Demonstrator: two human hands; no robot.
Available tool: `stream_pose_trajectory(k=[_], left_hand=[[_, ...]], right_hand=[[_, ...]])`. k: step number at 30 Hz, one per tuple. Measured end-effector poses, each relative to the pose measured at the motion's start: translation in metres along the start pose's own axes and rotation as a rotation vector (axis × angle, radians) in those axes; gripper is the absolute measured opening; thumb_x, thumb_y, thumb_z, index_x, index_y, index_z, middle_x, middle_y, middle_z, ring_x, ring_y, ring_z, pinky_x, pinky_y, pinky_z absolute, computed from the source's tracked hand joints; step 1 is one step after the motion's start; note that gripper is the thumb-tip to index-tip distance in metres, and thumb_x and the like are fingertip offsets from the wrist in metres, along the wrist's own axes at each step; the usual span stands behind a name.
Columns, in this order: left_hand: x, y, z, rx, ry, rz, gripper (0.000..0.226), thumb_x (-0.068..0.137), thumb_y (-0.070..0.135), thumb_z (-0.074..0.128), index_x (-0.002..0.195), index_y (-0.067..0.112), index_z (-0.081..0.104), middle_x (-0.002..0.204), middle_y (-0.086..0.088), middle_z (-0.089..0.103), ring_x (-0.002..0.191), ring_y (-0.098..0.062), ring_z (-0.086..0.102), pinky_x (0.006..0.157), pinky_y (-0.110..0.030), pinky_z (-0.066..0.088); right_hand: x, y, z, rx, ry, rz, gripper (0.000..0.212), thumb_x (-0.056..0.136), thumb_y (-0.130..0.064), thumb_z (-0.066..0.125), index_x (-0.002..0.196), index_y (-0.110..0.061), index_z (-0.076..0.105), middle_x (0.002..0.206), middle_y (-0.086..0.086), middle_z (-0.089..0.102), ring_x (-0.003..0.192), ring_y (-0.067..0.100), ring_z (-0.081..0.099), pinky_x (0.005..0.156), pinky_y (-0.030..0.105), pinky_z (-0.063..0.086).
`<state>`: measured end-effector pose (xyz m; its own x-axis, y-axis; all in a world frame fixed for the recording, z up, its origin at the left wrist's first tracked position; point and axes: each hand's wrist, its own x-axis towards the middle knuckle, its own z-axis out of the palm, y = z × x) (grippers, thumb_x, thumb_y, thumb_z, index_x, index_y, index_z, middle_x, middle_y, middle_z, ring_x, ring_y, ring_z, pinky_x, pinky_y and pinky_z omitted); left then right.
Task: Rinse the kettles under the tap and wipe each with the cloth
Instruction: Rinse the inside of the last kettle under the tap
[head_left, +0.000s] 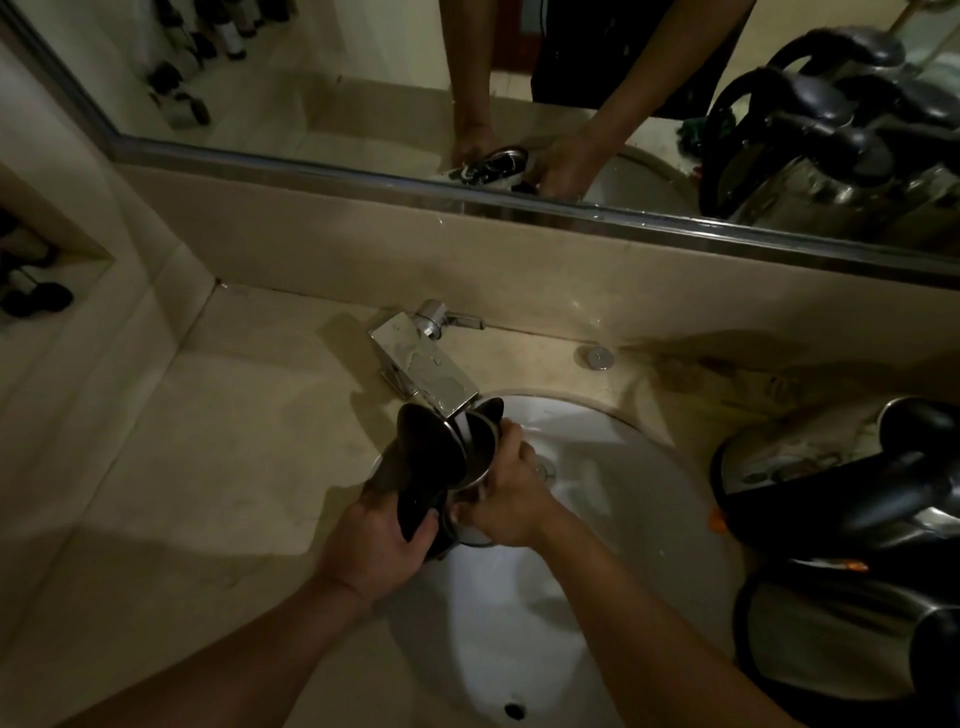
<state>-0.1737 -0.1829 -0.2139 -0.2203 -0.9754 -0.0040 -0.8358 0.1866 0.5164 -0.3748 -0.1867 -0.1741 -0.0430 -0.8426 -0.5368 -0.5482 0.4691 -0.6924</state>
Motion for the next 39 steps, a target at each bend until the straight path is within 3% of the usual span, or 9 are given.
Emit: stream_pose_trajectory(k=[13, 25, 31, 39], left_hand=[[0.000, -0.003, 0.003, -0.003, -0.007, 0.041, 0.053, 0.074, 0.054, 0.059, 0.092, 0.005, 0.071, 0.080, -0.016, 0.070, 0.068, -0.039, 0.069, 0.055, -0.034, 0.057], [0.002, -0.010, 0.006, -0.024, -0.053, 0.009, 0.047, 0.071, 0.053, 0.062, 0.077, 0.007, 0.067, 0.074, -0.014, 0.065, 0.066, -0.037, 0.068, 0.054, -0.037, 0.057], [0.001, -0.008, 0.005, -0.022, -0.049, 0.014, 0.044, 0.069, 0.053, 0.061, 0.071, 0.009, 0.065, 0.069, -0.011, 0.064, 0.061, -0.035, 0.066, 0.051, -0.029, 0.052], [0.002, -0.010, 0.006, -0.057, -0.036, 0.035, 0.043, 0.071, 0.051, 0.062, 0.073, 0.009, 0.066, 0.068, -0.009, 0.064, 0.060, -0.033, 0.066, 0.050, -0.030, 0.052]], right_hand=[[-0.005, 0.004, 0.001, 0.052, 0.000, 0.002, 0.115, 0.075, -0.024, 0.087, 0.155, -0.027, 0.005, 0.153, 0.007, 0.021, 0.150, 0.033, 0.022, 0.114, 0.037, 0.038], [-0.002, 0.005, 0.002, 0.082, -0.005, 0.014, 0.120, 0.071, -0.026, 0.089, 0.156, -0.033, 0.004, 0.154, 0.005, 0.021, 0.151, 0.033, 0.023, 0.116, 0.041, 0.041], [-0.001, 0.006, 0.002, 0.084, -0.011, 0.016, 0.122, 0.062, -0.032, 0.086, 0.155, -0.035, 0.006, 0.151, 0.002, 0.022, 0.150, 0.033, 0.021, 0.117, 0.045, 0.041], [0.000, 0.005, 0.002, 0.086, -0.005, 0.028, 0.123, 0.053, -0.039, 0.082, 0.153, -0.036, 0.010, 0.153, 0.003, 0.023, 0.149, 0.034, 0.024, 0.117, 0.049, 0.044]])
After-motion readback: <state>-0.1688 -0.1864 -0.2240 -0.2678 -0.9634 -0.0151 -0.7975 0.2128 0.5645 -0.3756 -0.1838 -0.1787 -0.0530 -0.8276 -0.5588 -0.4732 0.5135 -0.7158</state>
